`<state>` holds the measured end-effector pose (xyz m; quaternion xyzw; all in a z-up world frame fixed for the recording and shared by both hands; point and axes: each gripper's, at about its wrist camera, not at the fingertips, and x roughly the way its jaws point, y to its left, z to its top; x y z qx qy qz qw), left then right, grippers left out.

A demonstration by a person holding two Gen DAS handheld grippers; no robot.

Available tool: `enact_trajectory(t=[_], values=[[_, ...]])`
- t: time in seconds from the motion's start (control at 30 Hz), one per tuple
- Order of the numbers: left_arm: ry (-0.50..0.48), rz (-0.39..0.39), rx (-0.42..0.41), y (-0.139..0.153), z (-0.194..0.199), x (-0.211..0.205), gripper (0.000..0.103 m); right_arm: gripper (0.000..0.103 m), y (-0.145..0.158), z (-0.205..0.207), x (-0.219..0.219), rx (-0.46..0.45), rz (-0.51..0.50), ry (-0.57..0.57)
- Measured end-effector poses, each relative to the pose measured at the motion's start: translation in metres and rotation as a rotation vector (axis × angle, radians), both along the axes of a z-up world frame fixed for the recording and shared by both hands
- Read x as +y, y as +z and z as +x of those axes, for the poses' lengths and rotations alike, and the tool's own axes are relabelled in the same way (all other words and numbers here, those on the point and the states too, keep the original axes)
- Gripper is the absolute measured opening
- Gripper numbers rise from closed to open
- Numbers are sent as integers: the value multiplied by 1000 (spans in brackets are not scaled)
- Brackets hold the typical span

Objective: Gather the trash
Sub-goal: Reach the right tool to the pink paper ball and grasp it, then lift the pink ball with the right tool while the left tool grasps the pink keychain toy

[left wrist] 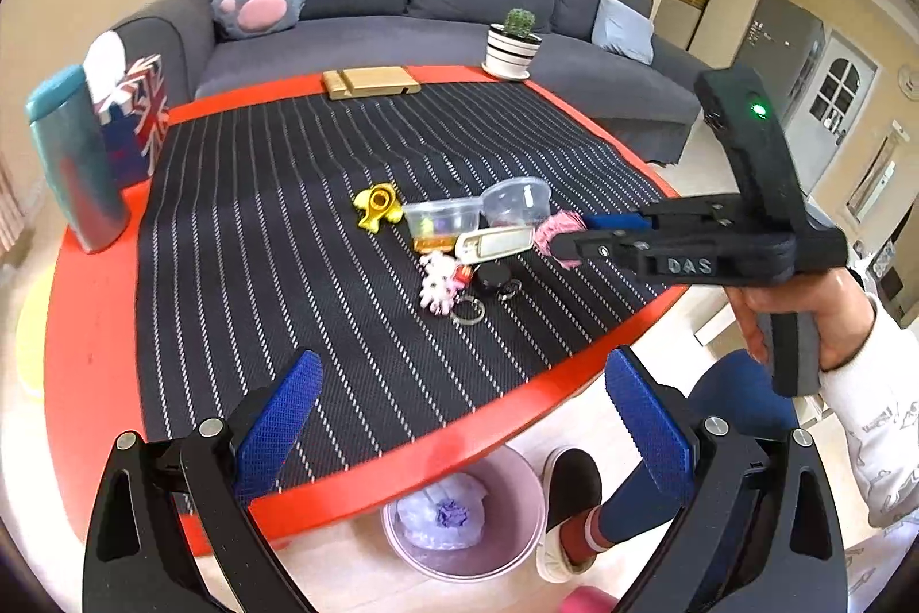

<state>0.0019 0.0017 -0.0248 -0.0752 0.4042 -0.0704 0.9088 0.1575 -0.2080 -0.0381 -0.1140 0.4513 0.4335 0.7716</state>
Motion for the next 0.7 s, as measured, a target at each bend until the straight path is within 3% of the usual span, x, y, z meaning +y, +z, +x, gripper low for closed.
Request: enact_trajectory(t=[0.27, 0.7], values=[[-49, 24, 33, -4, 33, -6, 95, 31, 5, -7, -22, 6, 30, -17], [-117, 78, 132, -34, 83, -5, 95, 31, 5, -5, -51, 12, 50, -58]])
